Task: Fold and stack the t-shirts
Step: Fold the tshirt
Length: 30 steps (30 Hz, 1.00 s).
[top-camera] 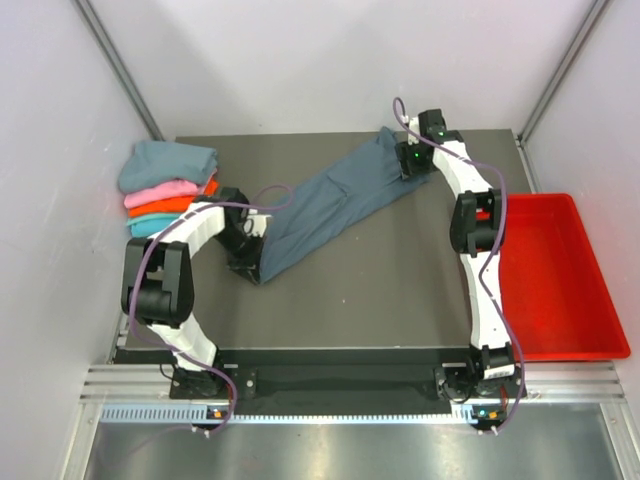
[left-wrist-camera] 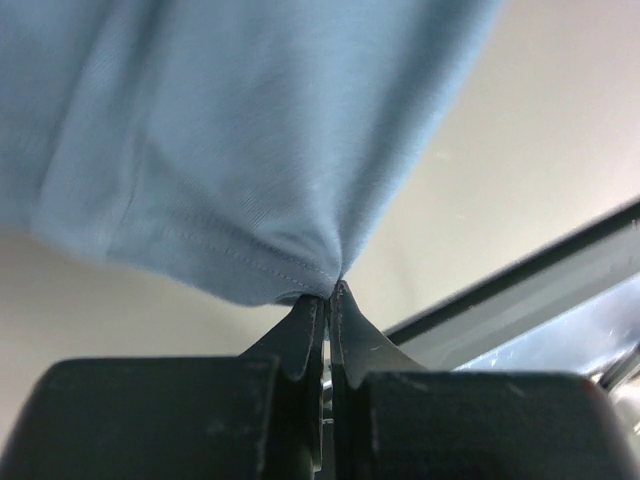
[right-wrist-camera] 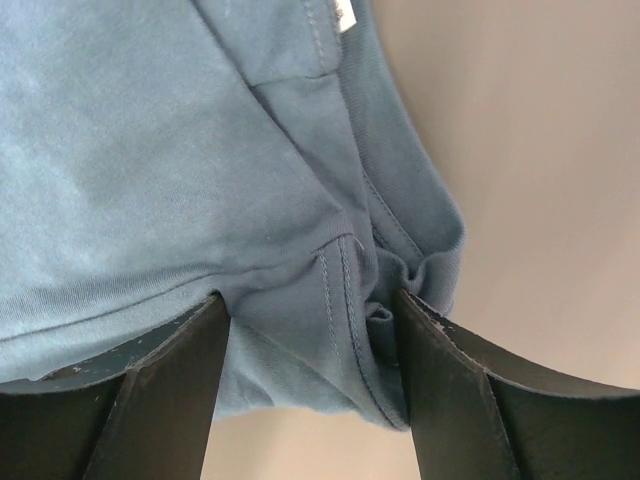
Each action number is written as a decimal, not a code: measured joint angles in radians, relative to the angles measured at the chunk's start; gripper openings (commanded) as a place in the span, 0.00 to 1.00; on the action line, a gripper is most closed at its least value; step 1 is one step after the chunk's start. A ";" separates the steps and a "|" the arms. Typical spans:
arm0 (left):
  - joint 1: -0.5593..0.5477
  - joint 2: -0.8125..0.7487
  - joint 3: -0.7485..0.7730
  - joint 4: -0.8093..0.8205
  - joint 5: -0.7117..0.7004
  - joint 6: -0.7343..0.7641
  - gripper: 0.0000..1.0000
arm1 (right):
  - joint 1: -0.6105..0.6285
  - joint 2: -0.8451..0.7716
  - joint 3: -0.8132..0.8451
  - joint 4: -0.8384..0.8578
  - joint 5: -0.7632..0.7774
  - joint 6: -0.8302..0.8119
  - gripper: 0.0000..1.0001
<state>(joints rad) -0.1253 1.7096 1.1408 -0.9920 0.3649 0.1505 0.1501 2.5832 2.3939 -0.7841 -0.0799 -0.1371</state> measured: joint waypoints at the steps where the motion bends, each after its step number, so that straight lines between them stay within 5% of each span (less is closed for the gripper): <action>1: -0.018 0.000 0.000 -0.004 0.007 0.006 0.00 | 0.002 0.007 0.011 0.007 0.000 -0.001 0.67; 21: -0.349 0.000 0.017 -0.064 0.179 0.093 0.00 | 0.011 0.030 0.043 0.067 0.008 -0.011 0.68; 30: -0.388 0.000 0.018 -0.068 0.200 0.095 0.00 | -0.006 -0.034 -0.031 0.064 0.031 0.034 0.72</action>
<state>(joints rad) -0.5133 1.7100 1.1584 -1.0599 0.5648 0.2455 0.1436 2.5488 2.3631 -0.7204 -0.0494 -0.1028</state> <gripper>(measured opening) 0.023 0.715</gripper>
